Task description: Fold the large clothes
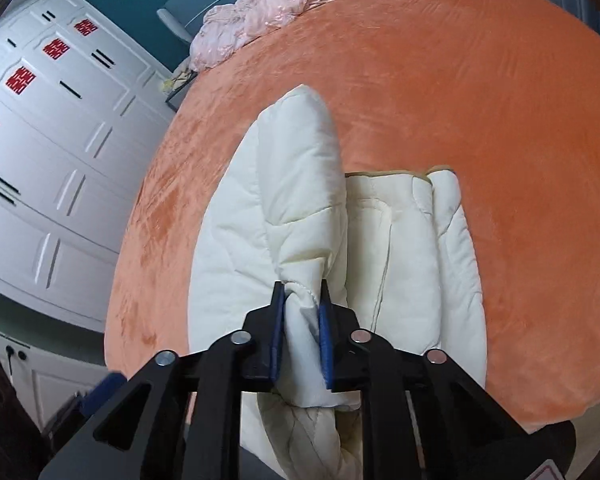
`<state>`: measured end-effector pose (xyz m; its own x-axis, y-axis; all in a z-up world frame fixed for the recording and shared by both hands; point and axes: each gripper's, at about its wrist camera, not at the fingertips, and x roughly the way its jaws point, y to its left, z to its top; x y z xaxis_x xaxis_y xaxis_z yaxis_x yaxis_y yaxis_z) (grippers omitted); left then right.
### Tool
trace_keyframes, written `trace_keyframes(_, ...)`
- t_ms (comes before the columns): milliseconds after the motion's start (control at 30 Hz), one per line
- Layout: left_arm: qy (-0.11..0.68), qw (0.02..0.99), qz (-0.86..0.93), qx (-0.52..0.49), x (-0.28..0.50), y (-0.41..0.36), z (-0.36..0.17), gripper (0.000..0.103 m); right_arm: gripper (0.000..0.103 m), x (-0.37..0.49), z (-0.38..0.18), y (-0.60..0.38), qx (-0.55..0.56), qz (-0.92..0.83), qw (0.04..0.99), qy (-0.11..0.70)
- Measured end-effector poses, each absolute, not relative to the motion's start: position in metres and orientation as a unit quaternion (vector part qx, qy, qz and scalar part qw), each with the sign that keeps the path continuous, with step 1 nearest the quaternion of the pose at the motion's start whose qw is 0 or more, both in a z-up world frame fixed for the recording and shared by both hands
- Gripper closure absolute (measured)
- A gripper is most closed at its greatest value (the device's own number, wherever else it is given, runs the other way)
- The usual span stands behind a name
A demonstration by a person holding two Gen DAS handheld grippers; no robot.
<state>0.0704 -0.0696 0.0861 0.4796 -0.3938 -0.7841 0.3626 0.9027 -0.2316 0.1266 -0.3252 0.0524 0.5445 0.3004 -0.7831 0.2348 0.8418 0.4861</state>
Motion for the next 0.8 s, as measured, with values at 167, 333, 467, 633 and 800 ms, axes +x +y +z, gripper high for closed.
trace_keyframes(167, 0.461, 0.864, -0.204, -0.009, 0.086, -0.075, 0.085, 0.057, 0.095, 0.065, 0.071, -0.334, 0.247, -0.014, 0.87, 0.426)
trace_keyframes(333, 0.489, 0.846, -0.214, 0.007, 0.09, -0.104, 0.058, 0.057, 0.095, 0.038, 0.03, -0.362, 0.269, -0.052, 0.845, 0.458)
trace_keyframes(467, 0.508, 0.834, -0.214, 0.035, 0.086, -0.127, 0.033, 0.057, 0.094, 0.039, 0.008, -0.373, 0.286, -0.055, 0.835, 0.467)
trace_keyframes(633, 0.507, 0.839, -0.193, 0.048, 0.088, -0.137, 0.018, 0.052, 0.093, 0.054, -0.008, -0.362, 0.249, -0.062, 0.836, 0.485)
trace_keyframes(800, 0.505, 0.841, -0.175, 0.082, 0.092, -0.149, 0.001, 0.05, 0.092, 0.065, -0.027, -0.36, 0.233, -0.072, 0.833, 0.496)
